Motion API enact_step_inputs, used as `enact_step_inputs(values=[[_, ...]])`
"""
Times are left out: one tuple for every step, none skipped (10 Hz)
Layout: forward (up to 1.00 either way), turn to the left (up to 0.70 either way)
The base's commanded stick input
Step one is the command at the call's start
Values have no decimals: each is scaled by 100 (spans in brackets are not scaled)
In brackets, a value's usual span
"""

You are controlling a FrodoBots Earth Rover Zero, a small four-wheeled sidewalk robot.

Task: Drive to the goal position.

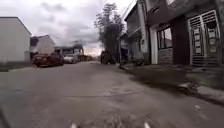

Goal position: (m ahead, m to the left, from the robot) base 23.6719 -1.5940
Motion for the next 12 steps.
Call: enact_step_inputs(values=[[70,0],[70,0],[70,0],[70,0],[70,5],[70,11],[70,16],[70,32],[70,35],[70,24],[70,13],[70,8]])
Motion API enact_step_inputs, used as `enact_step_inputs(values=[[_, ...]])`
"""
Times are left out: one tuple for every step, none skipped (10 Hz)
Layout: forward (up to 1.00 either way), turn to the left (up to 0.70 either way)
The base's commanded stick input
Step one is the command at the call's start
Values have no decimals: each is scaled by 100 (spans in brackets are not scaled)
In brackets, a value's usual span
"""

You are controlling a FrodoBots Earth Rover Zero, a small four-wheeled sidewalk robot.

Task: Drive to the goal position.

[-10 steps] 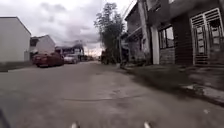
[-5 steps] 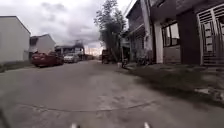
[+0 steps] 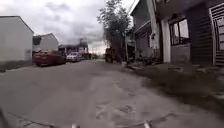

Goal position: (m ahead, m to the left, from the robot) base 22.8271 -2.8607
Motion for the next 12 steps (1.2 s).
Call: enact_step_inputs(values=[[70,0],[70,7],[70,11],[70,8],[70,3],[70,3],[70,3],[70,8],[70,4],[70,15],[70,10],[70,12]])
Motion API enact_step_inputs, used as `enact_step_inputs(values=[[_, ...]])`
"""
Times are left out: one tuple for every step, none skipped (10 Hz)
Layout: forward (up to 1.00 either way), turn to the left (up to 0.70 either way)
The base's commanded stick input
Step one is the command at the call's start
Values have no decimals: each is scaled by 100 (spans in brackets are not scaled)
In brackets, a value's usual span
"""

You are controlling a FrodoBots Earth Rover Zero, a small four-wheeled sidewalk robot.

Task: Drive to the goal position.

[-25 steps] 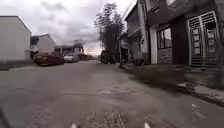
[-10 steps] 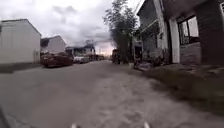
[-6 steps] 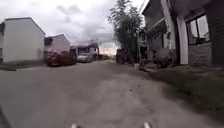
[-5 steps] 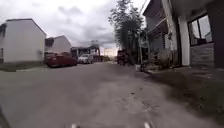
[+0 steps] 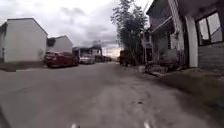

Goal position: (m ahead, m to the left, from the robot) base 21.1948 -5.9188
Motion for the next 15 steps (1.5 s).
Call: enact_step_inputs(values=[[70,13],[70,14],[70,12],[70,9],[70,8],[70,8],[70,11],[70,11],[70,10],[70,4],[70,-27],[70,-30],[70,-15],[70,-30],[70,10]])
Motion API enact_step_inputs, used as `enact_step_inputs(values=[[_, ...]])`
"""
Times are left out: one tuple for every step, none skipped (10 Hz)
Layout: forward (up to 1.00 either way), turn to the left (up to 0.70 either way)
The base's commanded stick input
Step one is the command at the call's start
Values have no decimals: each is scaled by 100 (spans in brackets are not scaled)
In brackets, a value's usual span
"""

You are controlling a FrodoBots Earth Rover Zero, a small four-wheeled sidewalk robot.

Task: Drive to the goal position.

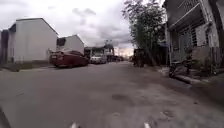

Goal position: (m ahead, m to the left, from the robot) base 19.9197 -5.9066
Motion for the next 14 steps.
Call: enact_step_inputs(values=[[70,18],[70,0],[70,12],[70,-4],[70,-25],[70,-19],[70,-6],[70,0],[70,0],[70,4],[70,-15],[70,-35],[70,-35],[70,-35]])
